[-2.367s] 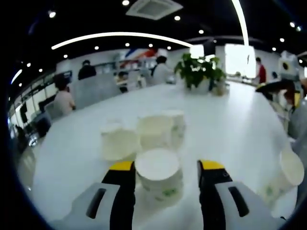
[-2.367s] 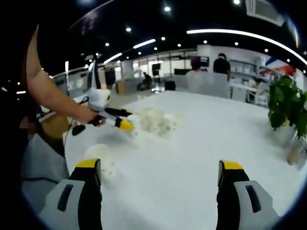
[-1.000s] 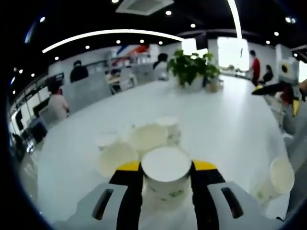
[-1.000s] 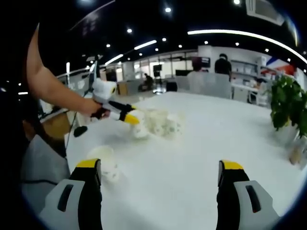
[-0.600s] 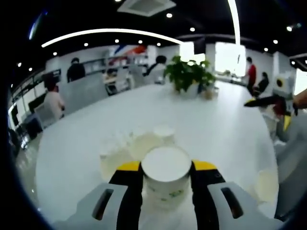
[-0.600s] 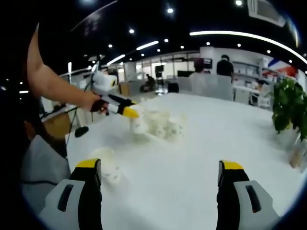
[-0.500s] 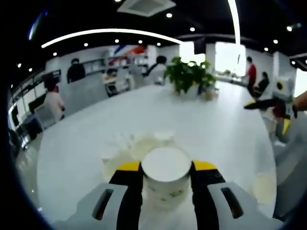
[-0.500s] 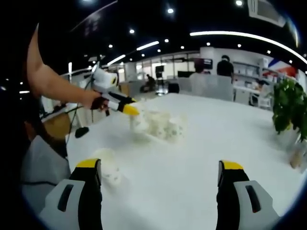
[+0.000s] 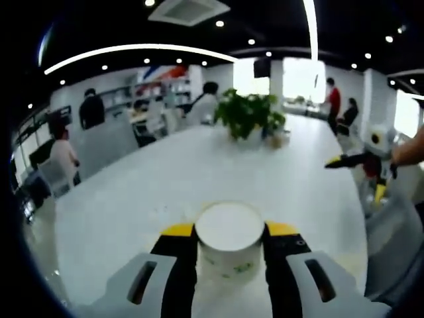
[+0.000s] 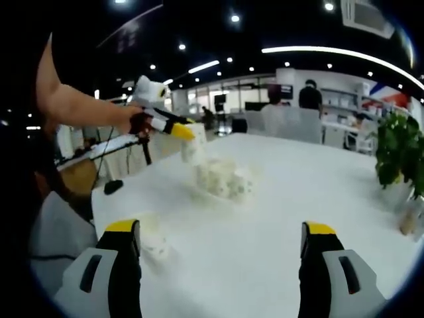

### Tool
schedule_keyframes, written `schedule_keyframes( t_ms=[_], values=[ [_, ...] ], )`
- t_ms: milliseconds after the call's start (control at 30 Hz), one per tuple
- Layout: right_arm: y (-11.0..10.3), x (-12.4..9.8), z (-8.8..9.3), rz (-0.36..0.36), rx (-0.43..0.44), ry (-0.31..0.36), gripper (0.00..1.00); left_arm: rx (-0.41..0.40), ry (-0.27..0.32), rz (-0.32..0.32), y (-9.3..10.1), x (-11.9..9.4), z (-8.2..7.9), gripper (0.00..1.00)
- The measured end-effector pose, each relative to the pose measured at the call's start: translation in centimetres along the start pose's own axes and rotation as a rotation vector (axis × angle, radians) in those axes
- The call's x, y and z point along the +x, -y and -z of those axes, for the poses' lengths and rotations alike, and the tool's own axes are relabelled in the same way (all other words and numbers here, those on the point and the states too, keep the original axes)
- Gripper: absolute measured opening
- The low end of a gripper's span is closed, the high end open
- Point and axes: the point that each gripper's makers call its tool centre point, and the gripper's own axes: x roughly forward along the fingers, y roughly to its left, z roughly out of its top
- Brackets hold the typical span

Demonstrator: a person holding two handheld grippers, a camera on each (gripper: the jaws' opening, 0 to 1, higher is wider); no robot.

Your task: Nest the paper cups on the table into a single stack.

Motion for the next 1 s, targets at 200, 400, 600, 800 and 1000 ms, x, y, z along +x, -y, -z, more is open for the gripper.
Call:
schedule_keyframes(
  t_ms=[200, 400, 600, 800, 1000],
  values=[
    [-0.1, -0.2, -0.2, 0.001, -0.002, 0.006, 0.99, 0.023, 0.001, 0.025, -0.1, -0.7, -2.0, 0.37],
    [-0.5, -0.2, -0.1, -0.005, -0.006, 0.006, 0.99, 0.051, -0.004, 0.05, 0.2, -1.1, -3.4, 0.37],
    [-0.6, -0.2, -0.6, -0.011, -0.013, 0.01, 0.99, 0.059, -0.004, 0.065, 0.7, -1.2, -4.0, 0.37],
    [-0.4, -0.1, -0.9, -0.014, -0.018, 0.015, 0.99, 0.063, -0.003, 0.085, 1.6, -1.3, -4.3, 0.37],
    [-0.9, -0.1, -1.4, -0.024, -0.02, 0.023, 0.98, 0.067, 0.018, 0.101, 3.3, -1.7, -5.1, 0.37]
  ],
)
